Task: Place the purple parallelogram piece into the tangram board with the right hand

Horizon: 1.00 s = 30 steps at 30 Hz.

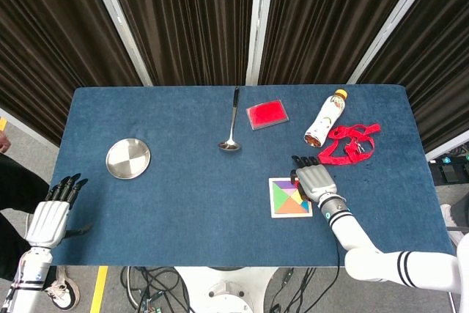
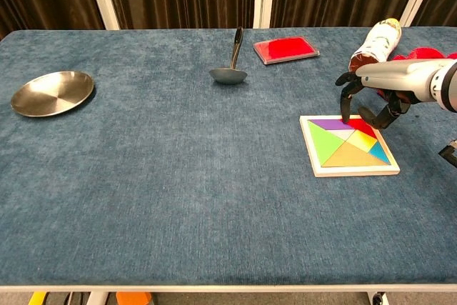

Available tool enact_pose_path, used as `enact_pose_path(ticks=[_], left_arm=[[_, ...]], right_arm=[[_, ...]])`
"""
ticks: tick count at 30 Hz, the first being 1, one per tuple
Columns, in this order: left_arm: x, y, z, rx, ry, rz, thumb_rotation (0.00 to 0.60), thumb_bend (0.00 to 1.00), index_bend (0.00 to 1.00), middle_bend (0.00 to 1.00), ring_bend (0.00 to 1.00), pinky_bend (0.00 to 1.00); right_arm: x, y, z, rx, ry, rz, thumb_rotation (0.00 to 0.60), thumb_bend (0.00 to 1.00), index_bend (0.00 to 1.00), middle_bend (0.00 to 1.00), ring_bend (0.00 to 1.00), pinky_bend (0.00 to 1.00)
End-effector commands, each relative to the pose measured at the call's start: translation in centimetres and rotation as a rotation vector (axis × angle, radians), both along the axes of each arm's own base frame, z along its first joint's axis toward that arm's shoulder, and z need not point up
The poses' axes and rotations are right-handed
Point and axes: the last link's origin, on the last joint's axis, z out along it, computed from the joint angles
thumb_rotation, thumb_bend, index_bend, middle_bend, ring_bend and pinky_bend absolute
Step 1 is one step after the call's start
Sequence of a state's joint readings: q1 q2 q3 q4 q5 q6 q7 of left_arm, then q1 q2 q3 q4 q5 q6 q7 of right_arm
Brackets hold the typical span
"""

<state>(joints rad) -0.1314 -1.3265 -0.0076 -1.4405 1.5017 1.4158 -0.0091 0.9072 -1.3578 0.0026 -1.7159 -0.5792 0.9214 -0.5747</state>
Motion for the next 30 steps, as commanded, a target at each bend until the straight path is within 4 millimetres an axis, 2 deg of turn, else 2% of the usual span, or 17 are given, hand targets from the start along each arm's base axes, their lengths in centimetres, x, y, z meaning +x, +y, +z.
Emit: enact_pose_path(ticks=[1,6,9,12,16,22,25,27,30], left_arm=[[0.0,0.0,0.0,0.001,0.000,0.000,0.600,0.06,0.12,0.04,0.00,0.16],[0.0,0.0,0.1,0.003,-0.001,-0.003,0.600,0.06,0.12,0.04,0.00,0.16],[0.0,0.0,0.1,0.004,0.000,-0.006,0.600,0.06,0.12,0.04,0.00,0.16],[0.2,0.0,0.1,0.007,0.000,-0.008,0.600,0.06,0.12,0.04,0.00,0.16],[0.6,0.1,0.4,0.016,0.006,-0.019,0.600,0.06,0.12,0.04,0.00,0.16],[0.8,0.0,0.8,0.021,0.021,-0.017,0.600,0.06,0.12,0.04,0.00,0.16],[0.9,0.0,1.1,0.031,0.029,-0.017,0.600,0.06,0.12,0.04,0.00,0.16],[1.0,0.0,1.2,0.036,0.031,-0.017,0.600,0.06,0.12,0.04,0.00,0.16],[1.1,0.1,1.1,0.037,0.035,-0.017,0.600,0.06,0.12,0.04,0.00,0.16]], right_arm=[[0.2,-0.1,0.0,-0.001,0.001,0.003,0.600,0.64,0.42,0.00,0.00,0.00],[0.5,-0.2,1.5,-0.042,-0.026,0.004,0.600,0.64,0.42,0.00,0.00,0.00],[0.3,0.2,3.5,-0.084,-0.043,0.018,0.600,0.64,0.42,0.00,0.00,0.00],[-0.6,1.5,6.1,-0.151,-0.053,0.050,0.600,0.61,0.38,0.00,0.00,0.00],[-4.3,5.1,9.5,-0.277,-0.014,0.114,0.600,0.49,0.17,0.00,0.00,0.00],[-11.4,11.0,11.4,-0.416,0.004,0.119,0.600,0.37,0.03,0.00,0.00,0.00],[-13.4,13.0,11.9,-0.499,-0.018,0.126,0.600,0.15,0.00,0.00,0.00,0.00],[-14.1,13.9,12.0,-0.541,-0.038,0.146,0.600,0.07,0.00,0.00,0.00,0.00],[-14.8,14.8,11.8,-0.572,-0.050,0.156,0.600,0.04,0.00,0.00,0.00,0.00]])
